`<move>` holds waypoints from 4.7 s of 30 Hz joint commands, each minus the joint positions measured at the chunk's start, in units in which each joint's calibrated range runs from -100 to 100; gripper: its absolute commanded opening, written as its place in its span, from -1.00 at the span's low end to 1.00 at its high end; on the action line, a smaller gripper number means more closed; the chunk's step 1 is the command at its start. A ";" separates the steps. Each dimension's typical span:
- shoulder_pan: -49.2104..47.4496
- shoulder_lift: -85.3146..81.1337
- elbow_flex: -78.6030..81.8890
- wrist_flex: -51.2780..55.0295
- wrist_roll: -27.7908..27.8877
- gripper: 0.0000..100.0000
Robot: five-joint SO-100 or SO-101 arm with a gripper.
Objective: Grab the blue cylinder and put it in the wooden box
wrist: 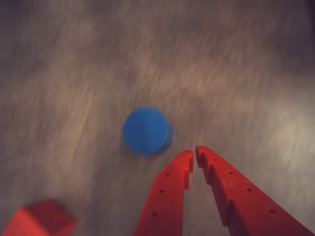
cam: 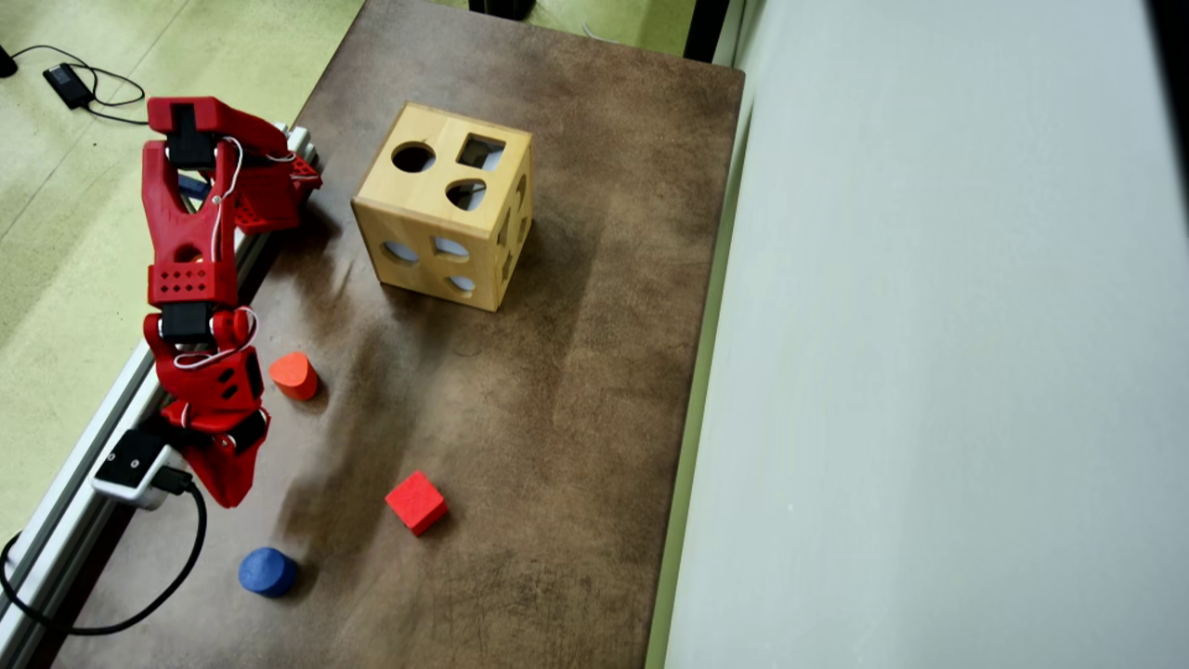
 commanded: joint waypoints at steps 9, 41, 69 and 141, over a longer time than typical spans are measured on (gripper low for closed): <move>0.15 11.07 -1.39 -38.88 10.55 -0.96; -3.57 17.10 -0.22 -31.96 8.30 -0.96; -7.36 5.13 13.55 -16.52 8.21 -0.96; -2.60 11.41 14.00 -40.49 8.69 -0.70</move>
